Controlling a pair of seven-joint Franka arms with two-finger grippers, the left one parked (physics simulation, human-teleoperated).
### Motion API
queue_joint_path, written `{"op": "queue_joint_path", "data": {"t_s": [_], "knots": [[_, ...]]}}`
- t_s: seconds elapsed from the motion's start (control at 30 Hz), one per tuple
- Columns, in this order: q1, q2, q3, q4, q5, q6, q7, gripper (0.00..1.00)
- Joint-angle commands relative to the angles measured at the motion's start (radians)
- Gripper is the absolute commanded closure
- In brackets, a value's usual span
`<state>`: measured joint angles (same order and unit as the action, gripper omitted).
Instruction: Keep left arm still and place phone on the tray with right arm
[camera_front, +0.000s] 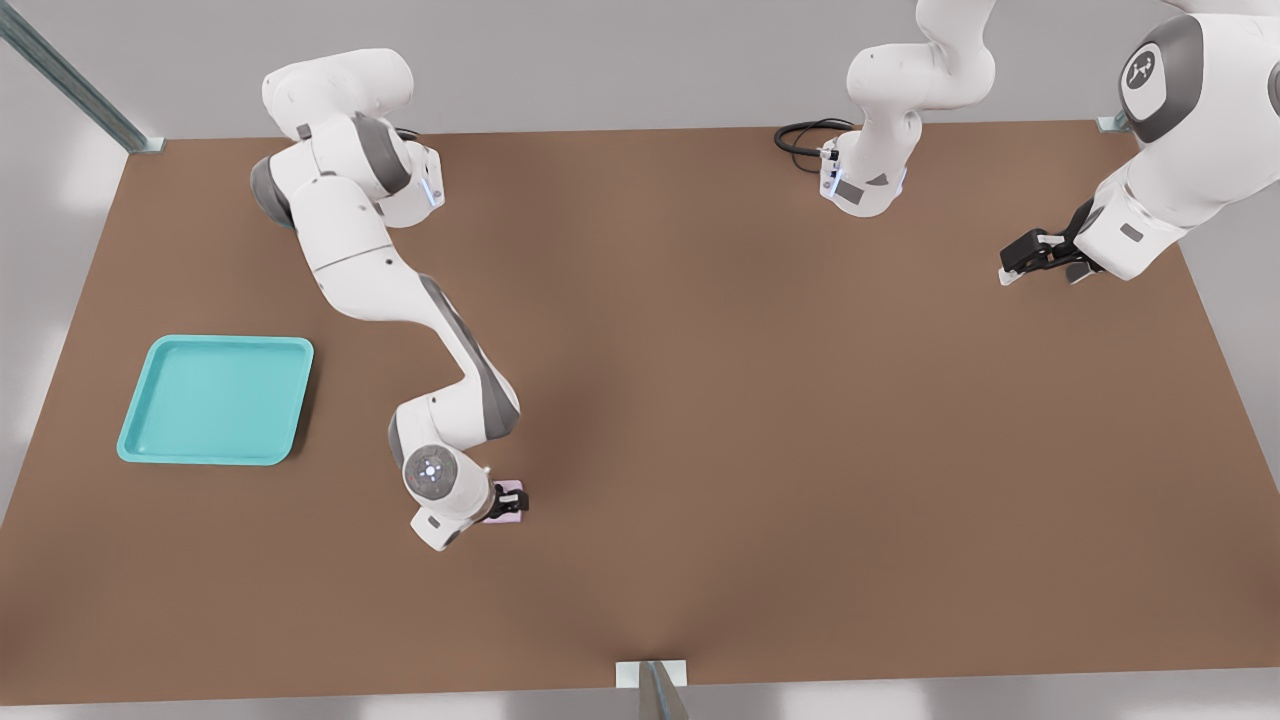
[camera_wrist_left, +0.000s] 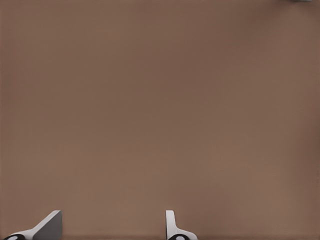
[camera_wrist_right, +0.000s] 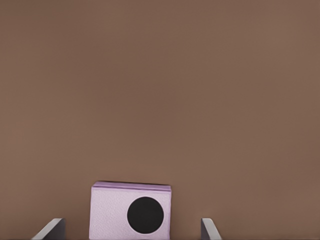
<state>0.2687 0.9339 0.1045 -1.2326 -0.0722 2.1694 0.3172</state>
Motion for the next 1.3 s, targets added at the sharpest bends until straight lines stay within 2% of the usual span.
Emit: {"op": "queue_joint_path", "data": {"t_s": [0.0, 0.37, 0.57, 1.17, 1.27], "knots": [[0.0, 0.005, 0.0, -0.001, 0.02, 0.012, 0.203, 0.0], [0.012, 0.005, 0.001, -0.057, 0.043, 0.052, 0.204, 0.0], [0.012, 0.008, 0.0, -0.059, -0.001, 0.046, 0.186, 0.0], [0.01, 0.031, 0.0, -0.065, -0.001, 0.105, 0.149, 0.0], [0.01, 0.031, 0.0, -0.065, -0.001, 0.105, 0.149, 0.13]]}}
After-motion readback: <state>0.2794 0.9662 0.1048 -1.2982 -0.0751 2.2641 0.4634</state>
